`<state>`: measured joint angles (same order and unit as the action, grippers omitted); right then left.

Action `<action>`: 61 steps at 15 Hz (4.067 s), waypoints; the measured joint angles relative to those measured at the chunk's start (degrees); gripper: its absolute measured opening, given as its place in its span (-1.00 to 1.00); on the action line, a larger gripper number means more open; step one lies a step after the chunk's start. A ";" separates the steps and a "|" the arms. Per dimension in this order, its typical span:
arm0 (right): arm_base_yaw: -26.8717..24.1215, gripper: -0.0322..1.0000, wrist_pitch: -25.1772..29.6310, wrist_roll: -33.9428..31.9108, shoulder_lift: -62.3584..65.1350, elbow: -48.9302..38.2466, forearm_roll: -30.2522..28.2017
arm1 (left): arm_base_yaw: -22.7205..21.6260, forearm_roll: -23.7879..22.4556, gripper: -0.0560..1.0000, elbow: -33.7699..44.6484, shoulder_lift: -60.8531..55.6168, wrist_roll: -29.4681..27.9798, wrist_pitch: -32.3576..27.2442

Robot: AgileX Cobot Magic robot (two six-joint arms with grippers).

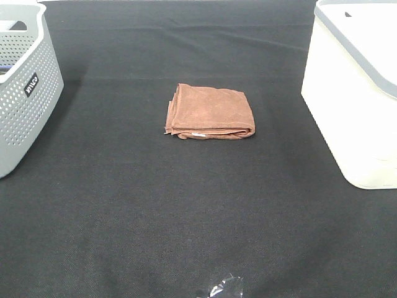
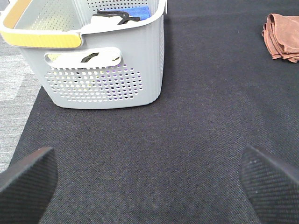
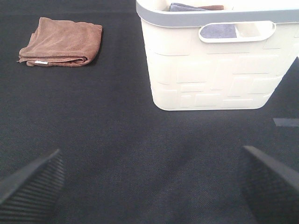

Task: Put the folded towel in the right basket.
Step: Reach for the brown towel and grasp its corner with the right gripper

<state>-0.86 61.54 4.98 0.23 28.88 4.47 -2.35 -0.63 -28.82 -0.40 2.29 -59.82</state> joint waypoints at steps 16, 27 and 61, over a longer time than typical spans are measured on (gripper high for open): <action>0.00 0.94 0.00 0.00 0.00 0.00 0.00 | 0.00 0.00 0.98 0.00 0.00 0.00 0.00; 0.00 0.94 0.00 0.00 0.00 0.00 0.00 | 0.00 0.00 0.98 0.00 0.00 0.00 0.00; 0.00 0.94 5.04 -4.53 -36.33 23.32 0.46 | 0.00 0.00 0.98 0.00 0.00 0.00 0.00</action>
<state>-0.86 66.58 0.46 -36.10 52.20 4.93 -2.35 -0.63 -28.82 -0.40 2.29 -59.82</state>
